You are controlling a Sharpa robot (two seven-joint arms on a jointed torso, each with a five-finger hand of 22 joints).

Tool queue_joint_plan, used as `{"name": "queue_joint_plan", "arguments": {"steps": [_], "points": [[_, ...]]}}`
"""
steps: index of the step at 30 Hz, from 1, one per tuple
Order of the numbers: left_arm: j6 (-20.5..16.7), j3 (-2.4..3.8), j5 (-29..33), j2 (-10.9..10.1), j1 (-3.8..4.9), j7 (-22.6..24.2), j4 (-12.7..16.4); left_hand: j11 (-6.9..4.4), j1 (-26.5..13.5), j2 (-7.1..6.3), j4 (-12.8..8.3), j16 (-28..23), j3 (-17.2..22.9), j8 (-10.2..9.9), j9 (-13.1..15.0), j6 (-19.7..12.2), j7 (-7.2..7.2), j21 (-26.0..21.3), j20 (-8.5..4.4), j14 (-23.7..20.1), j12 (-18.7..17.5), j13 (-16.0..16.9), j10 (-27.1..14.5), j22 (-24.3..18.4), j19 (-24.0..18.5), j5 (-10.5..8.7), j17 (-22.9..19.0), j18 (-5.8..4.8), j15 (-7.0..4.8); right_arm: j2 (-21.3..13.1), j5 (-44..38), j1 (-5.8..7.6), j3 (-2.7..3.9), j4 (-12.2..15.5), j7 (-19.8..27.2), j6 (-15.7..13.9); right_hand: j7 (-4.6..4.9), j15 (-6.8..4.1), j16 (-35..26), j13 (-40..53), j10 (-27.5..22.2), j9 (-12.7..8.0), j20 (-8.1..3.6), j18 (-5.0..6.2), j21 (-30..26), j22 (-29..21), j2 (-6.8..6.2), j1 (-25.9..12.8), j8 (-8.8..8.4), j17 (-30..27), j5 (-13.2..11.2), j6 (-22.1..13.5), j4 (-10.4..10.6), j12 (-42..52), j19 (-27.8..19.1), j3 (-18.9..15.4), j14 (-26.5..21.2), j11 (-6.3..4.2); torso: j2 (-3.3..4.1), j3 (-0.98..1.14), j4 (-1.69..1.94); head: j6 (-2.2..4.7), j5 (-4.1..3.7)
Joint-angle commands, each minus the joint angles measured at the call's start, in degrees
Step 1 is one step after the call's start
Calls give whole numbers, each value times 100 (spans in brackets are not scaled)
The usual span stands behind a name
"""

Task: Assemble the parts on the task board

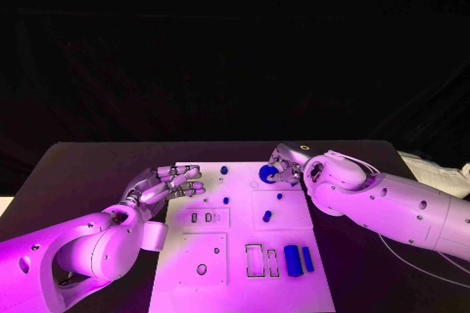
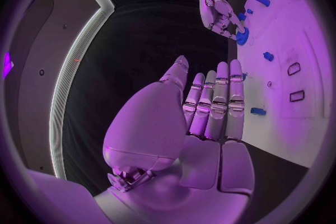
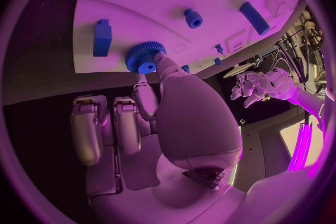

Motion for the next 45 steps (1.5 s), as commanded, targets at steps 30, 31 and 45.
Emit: {"name": "queue_joint_plan", "arguments": {"steps": [30,31,45], "points": [[174,4,5,53,5,18,-29,-3,139,-19,-131,-52,26,-27,-4,8,26,30,-3,-36,-21,-4,-28,6,-31,-33,32,5,-3,1124,-603,-20,-166,209,-168,-453,-138,-28,12,1278,592,70,-56,-78,63,1119,60,-83,-20,1124,202,172,9,2093,358,344,539,-134,9,-4,20,-38,93],[174,4,5,53,5,18,-29,-3,139,-19,-131,-52,26,-27,-4,8,26,30,-3,-36,-21,-4,-28,6,-31,-33,32,5,-3,1134,-602,-20,-169,200,-166,-447,-138,-28,12,1278,592,70,-56,-78,63,1119,59,-84,-20,1124,202,172,9,2093,358,344,539,-134,9,-1,15,-40,97],[175,4,5,62,5,16,-33,-3,139,-19,-131,-52,26,-27,-4,8,26,30,-3,-36,-21,-4,-28,6,-31,-33,32,5,-3,1382,-565,5,-271,-101,-178,-373,-96,-2,3,1244,569,49,-36,-78,61,1117,-17,-210,-93,1103,185,74,16,2045,355,376,535,-100,9,6,1,-63,119]]}}
